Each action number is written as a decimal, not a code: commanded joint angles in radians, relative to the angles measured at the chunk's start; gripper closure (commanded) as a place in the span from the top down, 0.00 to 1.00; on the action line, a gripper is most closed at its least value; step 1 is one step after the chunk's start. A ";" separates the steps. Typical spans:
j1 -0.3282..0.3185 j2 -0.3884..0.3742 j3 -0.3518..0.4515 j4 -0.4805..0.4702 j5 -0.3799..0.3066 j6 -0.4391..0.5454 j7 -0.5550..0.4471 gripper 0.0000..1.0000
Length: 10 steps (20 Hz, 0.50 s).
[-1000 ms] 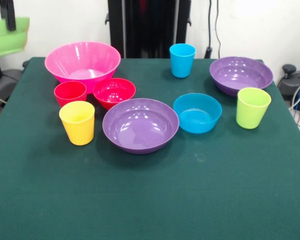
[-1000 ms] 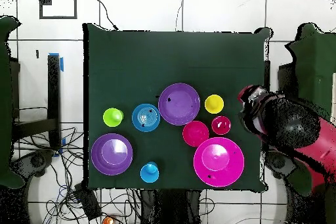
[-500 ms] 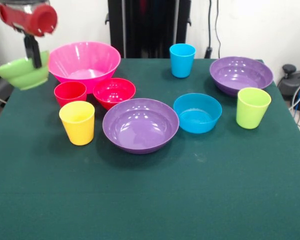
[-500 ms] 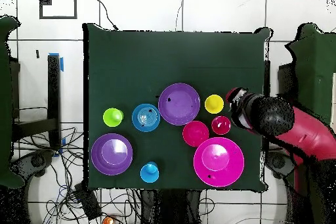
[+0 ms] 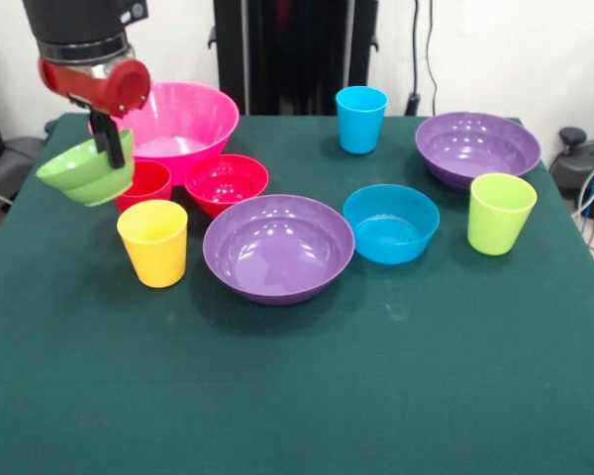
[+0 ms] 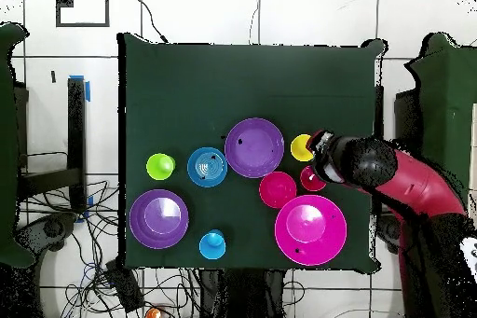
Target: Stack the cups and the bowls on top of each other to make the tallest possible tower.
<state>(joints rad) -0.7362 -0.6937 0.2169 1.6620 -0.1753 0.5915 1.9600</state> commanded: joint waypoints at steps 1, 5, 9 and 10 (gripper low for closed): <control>0.051 0.069 0.071 -0.084 -0.059 0.153 -0.112 0.00; 0.075 0.075 0.048 -0.134 -0.075 0.243 -0.119 0.00; 0.110 0.080 0.014 -0.184 -0.100 0.315 -0.102 0.00; 0.123 0.077 0.000 -0.198 -0.112 0.332 -0.094 0.00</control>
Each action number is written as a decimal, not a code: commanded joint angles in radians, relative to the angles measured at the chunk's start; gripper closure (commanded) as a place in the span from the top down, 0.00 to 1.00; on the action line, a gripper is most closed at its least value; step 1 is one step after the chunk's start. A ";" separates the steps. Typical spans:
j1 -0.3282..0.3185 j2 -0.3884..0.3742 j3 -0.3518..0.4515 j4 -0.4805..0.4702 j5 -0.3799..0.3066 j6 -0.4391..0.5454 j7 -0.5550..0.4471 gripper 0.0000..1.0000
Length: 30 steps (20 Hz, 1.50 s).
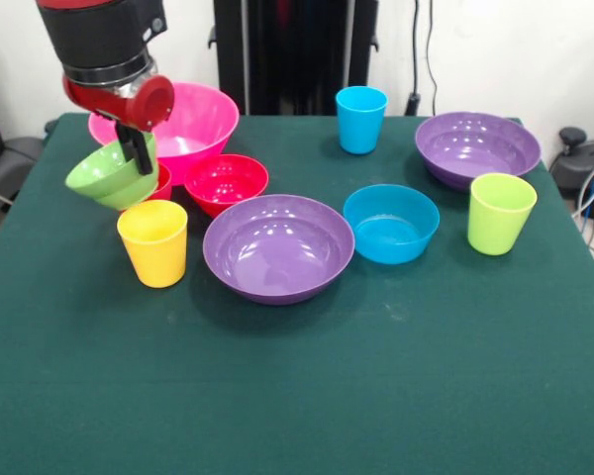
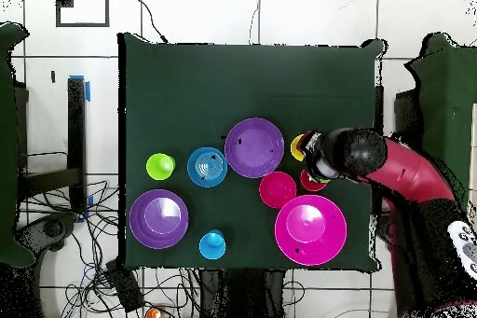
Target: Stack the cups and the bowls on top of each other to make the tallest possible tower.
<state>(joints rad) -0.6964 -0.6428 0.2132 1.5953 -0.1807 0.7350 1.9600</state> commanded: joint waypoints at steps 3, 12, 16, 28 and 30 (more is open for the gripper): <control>0.113 0.028 -0.014 -0.176 -0.118 0.245 -0.071 0.00; 0.189 0.043 -0.056 -0.274 -0.152 0.330 -0.006 0.00; 0.218 0.080 -0.090 -0.315 -0.204 0.290 0.010 0.00; 0.297 0.132 -0.183 -0.239 -0.211 0.029 0.158 0.00; 0.332 0.141 -0.222 -0.255 -0.246 -0.008 0.164 0.00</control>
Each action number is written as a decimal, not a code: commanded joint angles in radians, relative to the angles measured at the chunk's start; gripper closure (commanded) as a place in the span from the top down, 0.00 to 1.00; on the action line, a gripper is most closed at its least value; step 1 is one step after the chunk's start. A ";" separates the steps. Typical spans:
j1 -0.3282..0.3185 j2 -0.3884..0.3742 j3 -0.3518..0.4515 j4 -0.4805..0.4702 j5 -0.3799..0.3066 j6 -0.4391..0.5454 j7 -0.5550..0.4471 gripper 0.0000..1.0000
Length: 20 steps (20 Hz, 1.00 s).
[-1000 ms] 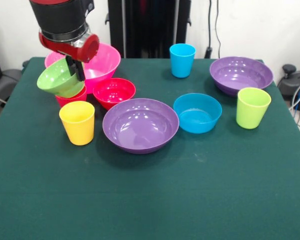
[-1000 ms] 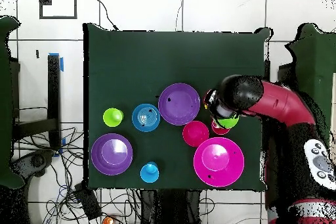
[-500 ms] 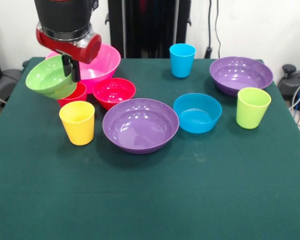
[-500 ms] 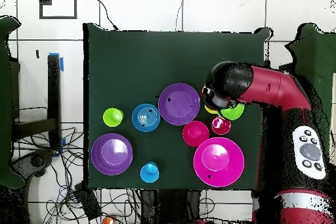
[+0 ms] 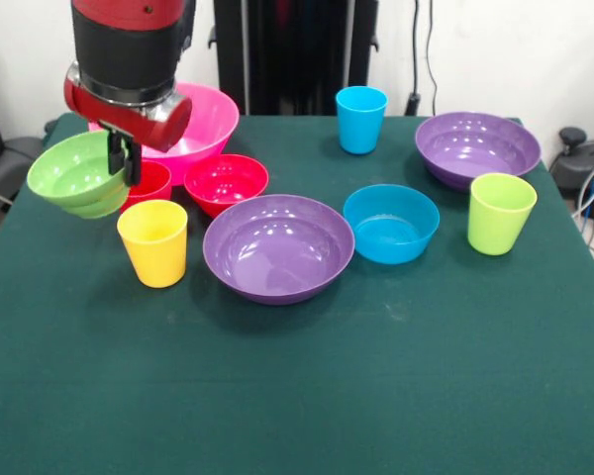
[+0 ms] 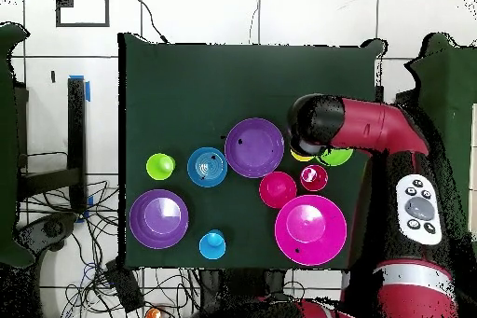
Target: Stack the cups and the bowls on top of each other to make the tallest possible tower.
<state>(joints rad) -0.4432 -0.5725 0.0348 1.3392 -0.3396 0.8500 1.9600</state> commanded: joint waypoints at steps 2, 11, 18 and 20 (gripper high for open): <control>0.102 0.078 -0.071 -0.002 -0.088 -0.139 0.169 0.00; 0.138 0.119 -0.117 -0.006 0.009 -0.161 0.192 0.00; 0.157 0.133 -0.132 -0.001 0.063 -0.162 0.199 0.00; 0.167 0.138 -0.142 -0.003 0.069 -0.165 0.205 0.00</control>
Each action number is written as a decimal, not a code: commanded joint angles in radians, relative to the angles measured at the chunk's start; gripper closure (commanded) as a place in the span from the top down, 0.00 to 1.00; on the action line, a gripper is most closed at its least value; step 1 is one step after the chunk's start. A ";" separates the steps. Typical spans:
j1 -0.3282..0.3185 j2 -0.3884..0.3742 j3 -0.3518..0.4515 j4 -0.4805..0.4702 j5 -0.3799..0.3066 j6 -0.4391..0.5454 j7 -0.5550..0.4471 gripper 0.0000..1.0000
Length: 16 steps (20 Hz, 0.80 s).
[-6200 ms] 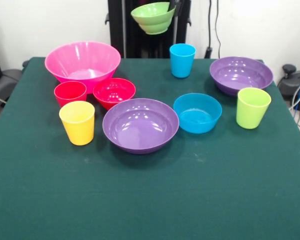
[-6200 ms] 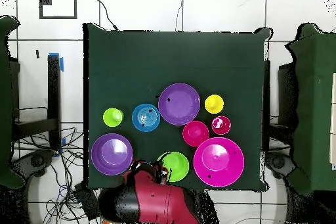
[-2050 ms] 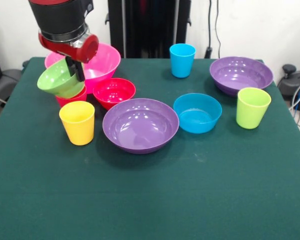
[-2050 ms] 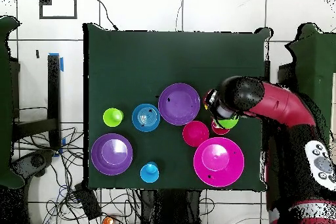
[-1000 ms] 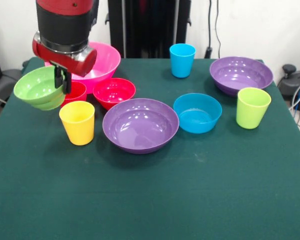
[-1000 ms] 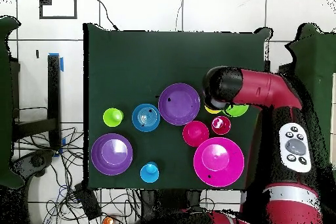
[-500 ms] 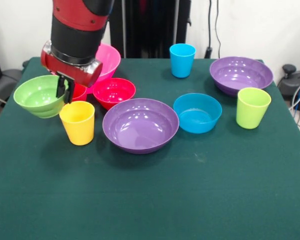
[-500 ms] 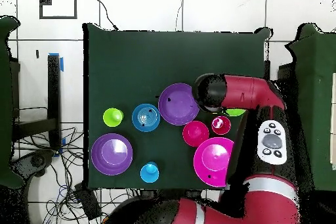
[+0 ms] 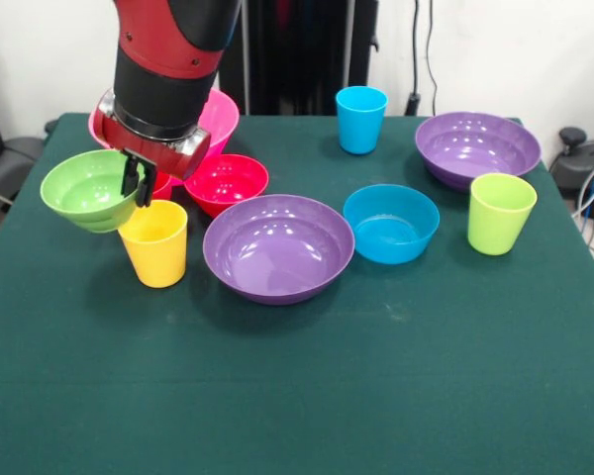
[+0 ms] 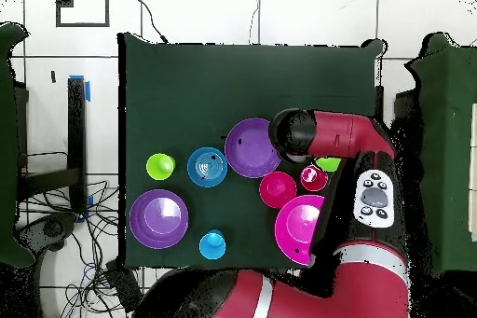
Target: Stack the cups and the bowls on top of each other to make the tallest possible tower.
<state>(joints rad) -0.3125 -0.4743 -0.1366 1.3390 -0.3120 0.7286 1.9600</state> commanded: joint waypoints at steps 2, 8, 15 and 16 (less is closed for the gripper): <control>0.042 0.046 0.024 0.004 0.050 -0.056 0.208 0.00; 0.053 0.060 0.010 -0.006 0.082 -0.052 0.199 0.00; 0.062 0.058 0.000 0.001 0.112 -0.047 0.189 0.00; 0.064 0.059 -0.002 0.000 0.116 -0.046 0.189 0.00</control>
<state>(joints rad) -0.2822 -0.4555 -0.1924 1.3388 -0.2337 0.7288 1.9600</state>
